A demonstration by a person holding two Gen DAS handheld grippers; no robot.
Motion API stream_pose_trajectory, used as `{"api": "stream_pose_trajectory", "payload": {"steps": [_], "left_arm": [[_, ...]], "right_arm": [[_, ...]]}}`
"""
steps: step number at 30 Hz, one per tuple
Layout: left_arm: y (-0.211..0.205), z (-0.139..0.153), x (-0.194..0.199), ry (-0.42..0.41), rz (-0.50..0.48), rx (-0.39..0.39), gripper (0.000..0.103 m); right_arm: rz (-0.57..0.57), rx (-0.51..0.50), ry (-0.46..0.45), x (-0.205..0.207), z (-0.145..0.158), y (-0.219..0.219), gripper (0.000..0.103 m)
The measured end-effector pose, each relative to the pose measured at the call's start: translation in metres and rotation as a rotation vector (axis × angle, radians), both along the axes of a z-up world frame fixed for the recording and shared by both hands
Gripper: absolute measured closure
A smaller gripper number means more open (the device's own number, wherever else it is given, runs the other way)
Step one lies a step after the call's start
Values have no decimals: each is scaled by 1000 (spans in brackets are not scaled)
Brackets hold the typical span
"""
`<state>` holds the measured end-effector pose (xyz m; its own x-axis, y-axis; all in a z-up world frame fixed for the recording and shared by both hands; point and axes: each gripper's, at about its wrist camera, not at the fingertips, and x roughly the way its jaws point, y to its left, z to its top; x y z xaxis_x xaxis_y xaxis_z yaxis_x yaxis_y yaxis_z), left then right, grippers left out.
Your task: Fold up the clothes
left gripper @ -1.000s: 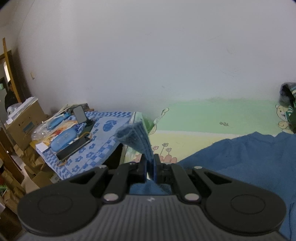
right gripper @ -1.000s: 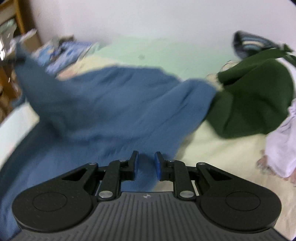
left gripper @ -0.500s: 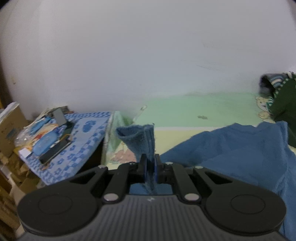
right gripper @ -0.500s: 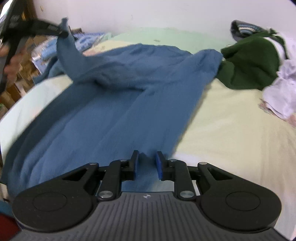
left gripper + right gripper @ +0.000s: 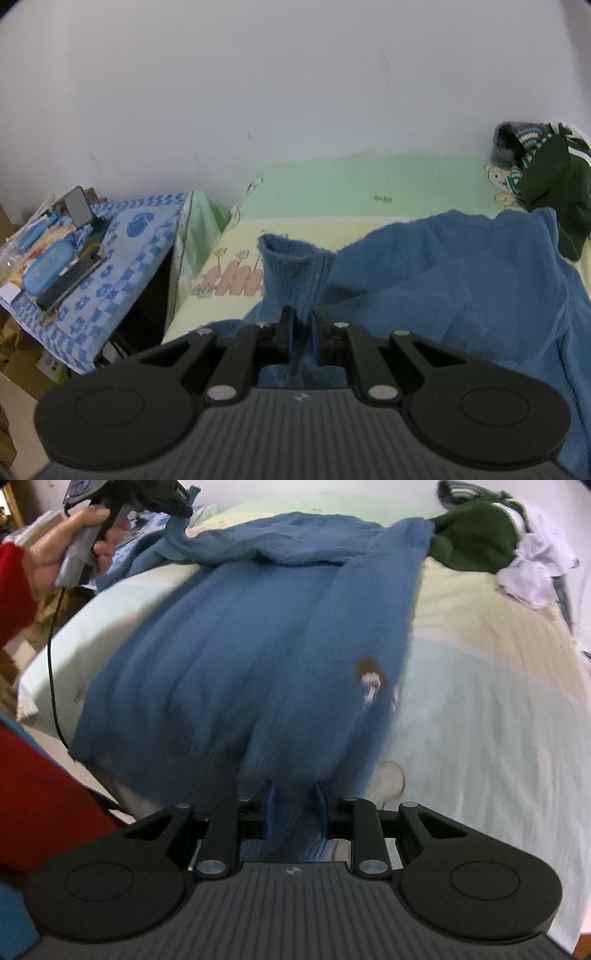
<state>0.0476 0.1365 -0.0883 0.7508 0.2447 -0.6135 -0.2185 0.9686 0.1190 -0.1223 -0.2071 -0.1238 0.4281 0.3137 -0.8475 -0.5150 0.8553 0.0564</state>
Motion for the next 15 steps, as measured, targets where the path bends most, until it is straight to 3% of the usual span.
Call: {"api": "stream_pose_trajectory", "payload": {"steps": [6,7,10,12,15], "left_arm": [[9,-8,-3,16,-33,-46,89],[9,-8,-3,14,-38,-46,89],[9,-8,-5,9,-53,-53,88],[10,-8,-7,9,-58,-58,87],[15,-10,-10,14,-59,-69,83]], "right_arm": [[-123,58,21,-10,8,10,77],[-140,66,23,-12,9,12,73],[-104,12,4,-16,3,29,72],[-93,-52,-9,-16,-3,38,80],[-113,-54,-22,-14,-1,39,96]]}}
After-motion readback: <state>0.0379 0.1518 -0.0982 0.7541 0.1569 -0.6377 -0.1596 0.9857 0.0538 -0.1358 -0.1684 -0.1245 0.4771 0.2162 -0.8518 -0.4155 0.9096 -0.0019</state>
